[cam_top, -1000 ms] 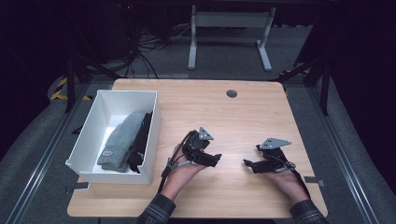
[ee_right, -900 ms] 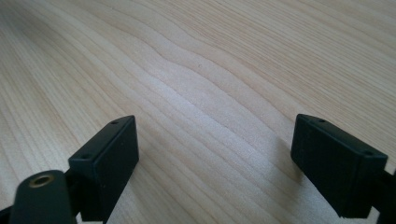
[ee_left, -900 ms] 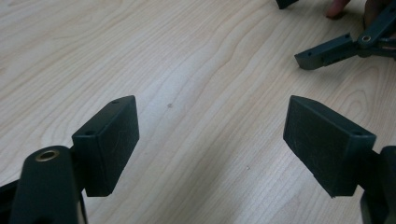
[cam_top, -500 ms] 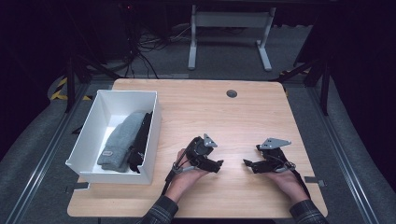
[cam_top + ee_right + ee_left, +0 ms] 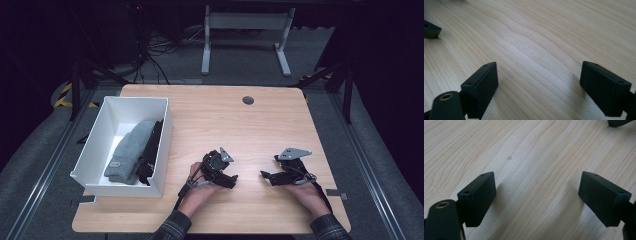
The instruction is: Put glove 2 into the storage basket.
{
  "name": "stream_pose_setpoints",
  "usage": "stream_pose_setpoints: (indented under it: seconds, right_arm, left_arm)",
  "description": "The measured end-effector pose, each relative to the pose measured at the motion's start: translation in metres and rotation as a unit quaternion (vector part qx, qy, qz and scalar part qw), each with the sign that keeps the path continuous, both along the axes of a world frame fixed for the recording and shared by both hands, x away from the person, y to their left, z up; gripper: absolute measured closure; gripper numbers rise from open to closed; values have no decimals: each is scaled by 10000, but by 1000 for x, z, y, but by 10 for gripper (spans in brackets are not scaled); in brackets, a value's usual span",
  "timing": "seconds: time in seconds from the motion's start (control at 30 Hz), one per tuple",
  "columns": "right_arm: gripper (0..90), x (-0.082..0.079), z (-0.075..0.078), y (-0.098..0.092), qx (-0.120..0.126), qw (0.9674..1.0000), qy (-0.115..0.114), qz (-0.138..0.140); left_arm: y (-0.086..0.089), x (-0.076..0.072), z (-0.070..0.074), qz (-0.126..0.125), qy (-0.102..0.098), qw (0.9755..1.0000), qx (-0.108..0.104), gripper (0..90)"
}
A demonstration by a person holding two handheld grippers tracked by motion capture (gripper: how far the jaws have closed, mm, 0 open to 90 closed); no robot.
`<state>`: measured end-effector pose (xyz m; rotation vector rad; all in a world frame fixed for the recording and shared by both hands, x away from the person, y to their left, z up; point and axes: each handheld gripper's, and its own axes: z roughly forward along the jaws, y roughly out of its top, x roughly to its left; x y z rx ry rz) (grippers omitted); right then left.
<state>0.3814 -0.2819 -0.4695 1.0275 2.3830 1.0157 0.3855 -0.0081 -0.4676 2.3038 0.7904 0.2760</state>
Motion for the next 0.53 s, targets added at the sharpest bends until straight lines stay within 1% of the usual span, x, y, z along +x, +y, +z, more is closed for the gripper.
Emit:
stream_pose_setpoints:
  seconds: [0.07, 0.17, 0.2, 0.53]
  right_arm:
    - [157, 0, 0, 0, 0, 10000, 0, 0]
    - [157, 0, 0, 0, -1, 10000, -2, 0]
    - [157, 0, 0, 0, 0, 10000, 0, -1]
    - [157, 0, 0, 0, -2, 10000, -1, 1]
  left_arm:
    - [0, -1, -1, -48, -47, 10000, -35, 151]
    - [3, -1, -6, -148, -187, 9995, -223, 133]
    - [4, 0, -6, -184, -204, 9993, -241, 130]
    - [4, 0, -6, -204, -200, 9993, -239, 131]
